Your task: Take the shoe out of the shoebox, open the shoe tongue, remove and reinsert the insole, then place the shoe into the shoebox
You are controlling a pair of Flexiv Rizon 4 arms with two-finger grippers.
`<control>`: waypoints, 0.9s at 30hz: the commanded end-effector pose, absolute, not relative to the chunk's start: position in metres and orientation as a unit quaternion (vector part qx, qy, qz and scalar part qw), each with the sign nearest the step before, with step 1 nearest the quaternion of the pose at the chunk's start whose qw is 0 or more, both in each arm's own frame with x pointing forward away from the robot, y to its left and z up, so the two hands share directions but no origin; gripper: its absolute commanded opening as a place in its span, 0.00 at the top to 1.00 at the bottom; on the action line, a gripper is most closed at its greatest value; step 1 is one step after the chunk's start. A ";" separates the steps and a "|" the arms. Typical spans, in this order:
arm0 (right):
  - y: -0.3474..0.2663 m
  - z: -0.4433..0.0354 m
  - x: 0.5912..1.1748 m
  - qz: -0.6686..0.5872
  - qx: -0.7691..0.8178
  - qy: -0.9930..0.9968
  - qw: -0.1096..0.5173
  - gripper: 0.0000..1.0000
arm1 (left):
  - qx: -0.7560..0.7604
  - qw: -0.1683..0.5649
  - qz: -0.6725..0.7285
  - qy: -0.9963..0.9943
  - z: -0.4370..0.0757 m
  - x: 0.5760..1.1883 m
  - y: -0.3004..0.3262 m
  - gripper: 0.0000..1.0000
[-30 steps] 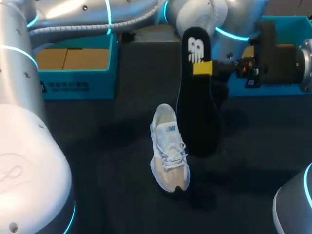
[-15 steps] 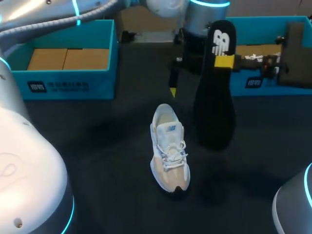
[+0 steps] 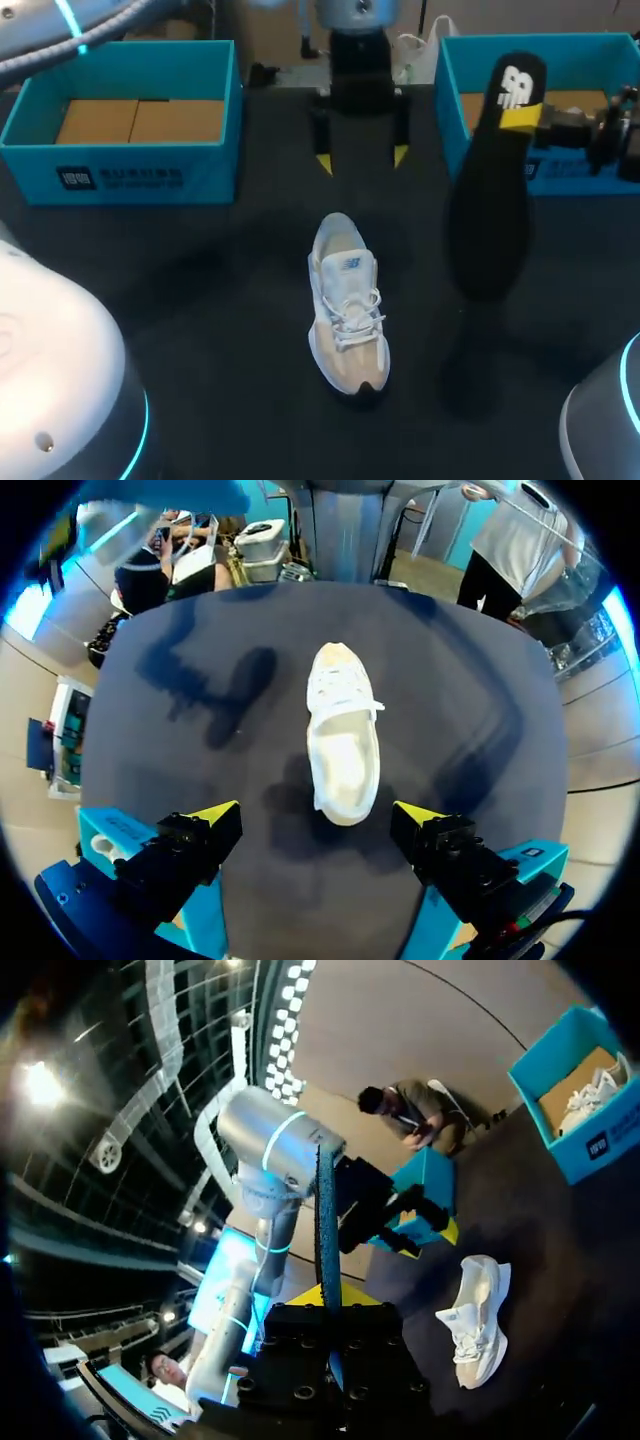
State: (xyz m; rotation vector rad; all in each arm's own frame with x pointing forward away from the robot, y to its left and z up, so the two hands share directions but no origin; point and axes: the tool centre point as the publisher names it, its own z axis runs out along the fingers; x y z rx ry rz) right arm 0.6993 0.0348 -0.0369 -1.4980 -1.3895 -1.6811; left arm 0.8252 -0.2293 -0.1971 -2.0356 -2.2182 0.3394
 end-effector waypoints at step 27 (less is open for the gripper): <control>0.021 -0.080 0.795 -0.550 -0.581 -0.492 0.343 1.00 | -0.648 -0.205 0.370 -0.633 -0.126 0.780 -0.175 0.00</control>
